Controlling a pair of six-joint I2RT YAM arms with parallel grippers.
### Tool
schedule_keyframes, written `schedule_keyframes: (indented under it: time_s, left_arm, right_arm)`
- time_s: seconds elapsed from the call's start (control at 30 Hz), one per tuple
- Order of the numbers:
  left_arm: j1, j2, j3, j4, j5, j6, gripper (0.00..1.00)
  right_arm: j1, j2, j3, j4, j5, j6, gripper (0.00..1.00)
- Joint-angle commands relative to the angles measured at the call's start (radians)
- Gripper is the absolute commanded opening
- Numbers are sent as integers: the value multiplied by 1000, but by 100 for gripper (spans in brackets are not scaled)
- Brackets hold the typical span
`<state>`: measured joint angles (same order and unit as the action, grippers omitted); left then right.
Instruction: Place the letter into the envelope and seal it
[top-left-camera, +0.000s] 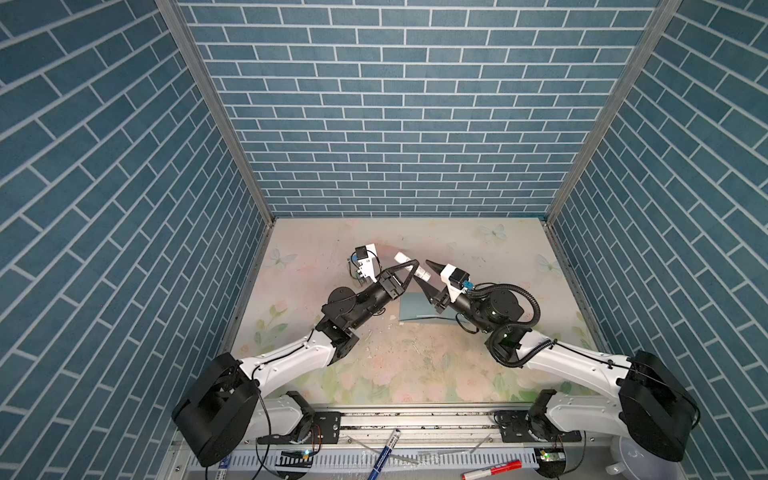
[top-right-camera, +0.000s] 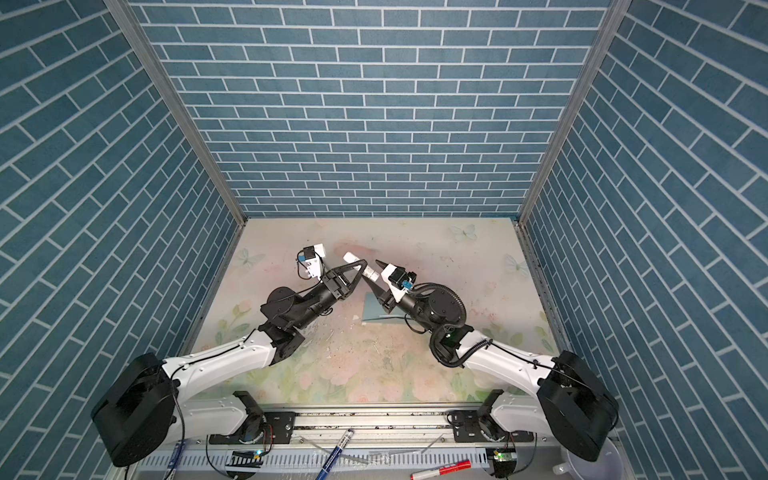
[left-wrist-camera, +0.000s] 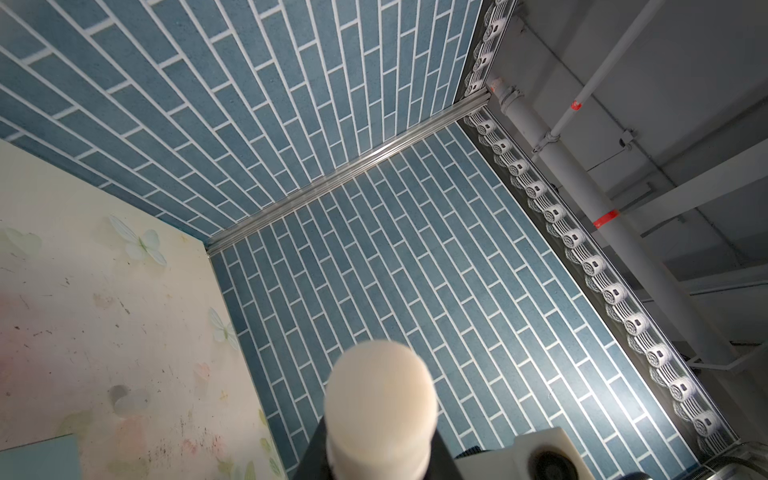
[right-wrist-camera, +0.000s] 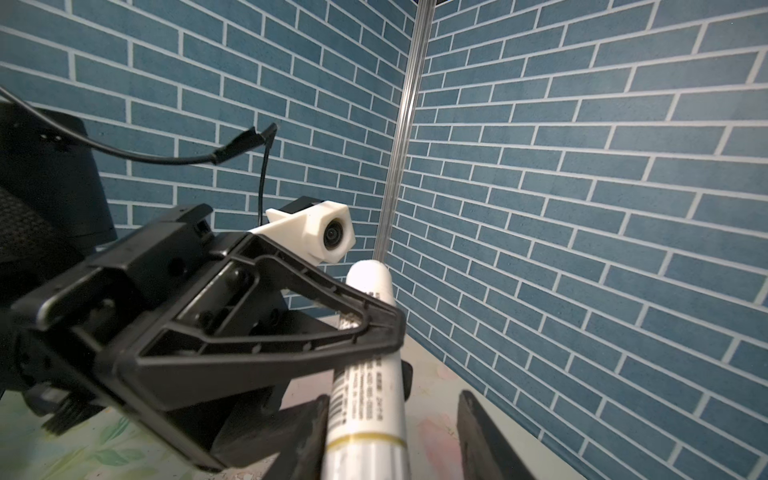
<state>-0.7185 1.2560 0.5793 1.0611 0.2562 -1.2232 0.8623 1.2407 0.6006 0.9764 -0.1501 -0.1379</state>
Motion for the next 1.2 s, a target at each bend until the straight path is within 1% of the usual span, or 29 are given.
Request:
schedule_keyframes:
  time_s: [0.0,0.43,0.63,0.73,0.87,0.9,0.93,0.97,1.07,1.1,1.17]
  left_arm:
    - [3,5,18,36,14,2,0]
    - [2,12,16,44,18,-7,0]
    - [3,20,13,48,18,-16,0]
    - [2,26,12,53,20,-22,0]
    - [2,40,10,67,16,-27,0]
    - [2,44,10,69,16,-27,2]
    - [3,46,10,74,17,-27,5]
    - [3,49,8,76,15,-23,11]
    - [7,47,0,77,12,10,34]
    - [14,41,-2,67,15,25,41]
    - [38,23,-10,39,28,52,52]
  right_arm:
    - [4,16,47,54,-17,-9,47]
    - [7,60,77,63,-19,-17,38]
    - [11,69,84,68,-11,-27,30]
    - [15,71,85,72,-5,-33,22]
    - [20,68,85,66,9,-39,4]
    - [20,65,85,62,14,-40,0]
    - [21,62,86,55,19,-40,0]
    - [21,57,87,41,28,-39,0]
    - [20,30,90,-27,56,-40,0]
    - [21,13,89,-55,89,-36,0]
    - [21,-26,85,-122,126,-32,0]
